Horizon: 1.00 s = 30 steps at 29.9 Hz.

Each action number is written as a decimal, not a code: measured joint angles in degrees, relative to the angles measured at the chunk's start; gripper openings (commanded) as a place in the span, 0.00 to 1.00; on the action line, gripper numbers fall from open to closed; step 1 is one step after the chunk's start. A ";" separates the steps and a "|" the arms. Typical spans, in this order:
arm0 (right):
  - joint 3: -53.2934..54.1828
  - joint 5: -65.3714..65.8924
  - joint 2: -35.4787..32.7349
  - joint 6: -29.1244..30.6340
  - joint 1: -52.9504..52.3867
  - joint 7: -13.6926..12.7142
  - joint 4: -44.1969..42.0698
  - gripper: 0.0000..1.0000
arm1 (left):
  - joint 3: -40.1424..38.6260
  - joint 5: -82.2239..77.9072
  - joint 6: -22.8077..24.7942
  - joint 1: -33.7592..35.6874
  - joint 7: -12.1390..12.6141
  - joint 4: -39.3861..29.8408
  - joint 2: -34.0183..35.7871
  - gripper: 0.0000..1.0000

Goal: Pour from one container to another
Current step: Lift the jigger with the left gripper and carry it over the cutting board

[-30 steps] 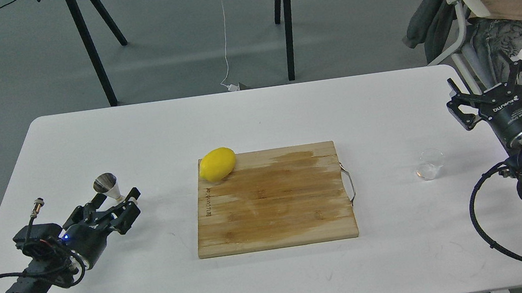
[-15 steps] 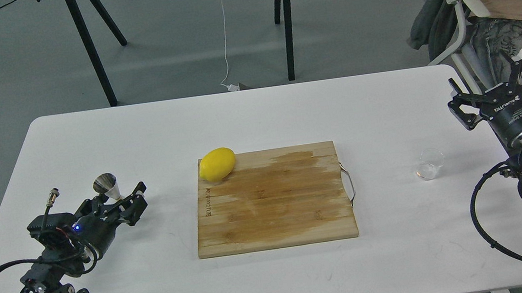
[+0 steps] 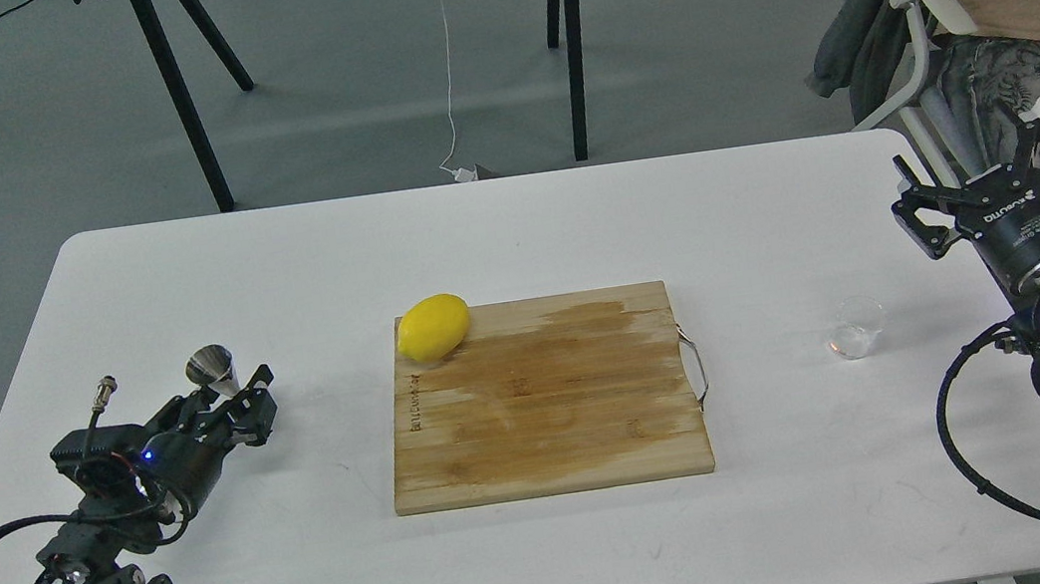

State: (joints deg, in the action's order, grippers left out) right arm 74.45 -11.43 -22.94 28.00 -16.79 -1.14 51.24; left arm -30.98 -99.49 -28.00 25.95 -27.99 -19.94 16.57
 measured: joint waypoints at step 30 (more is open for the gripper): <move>0.09 0.00 0.01 0.00 -0.43 0.00 -0.34 0.99 | -0.09 -0.28 0.01 17.79 -0.02 -13.91 2.90 0.06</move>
State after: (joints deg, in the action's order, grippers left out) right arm 74.54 -11.42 -22.94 28.00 -17.22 -1.14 50.90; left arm -31.07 -99.76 -27.99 43.73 -28.01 -33.85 19.47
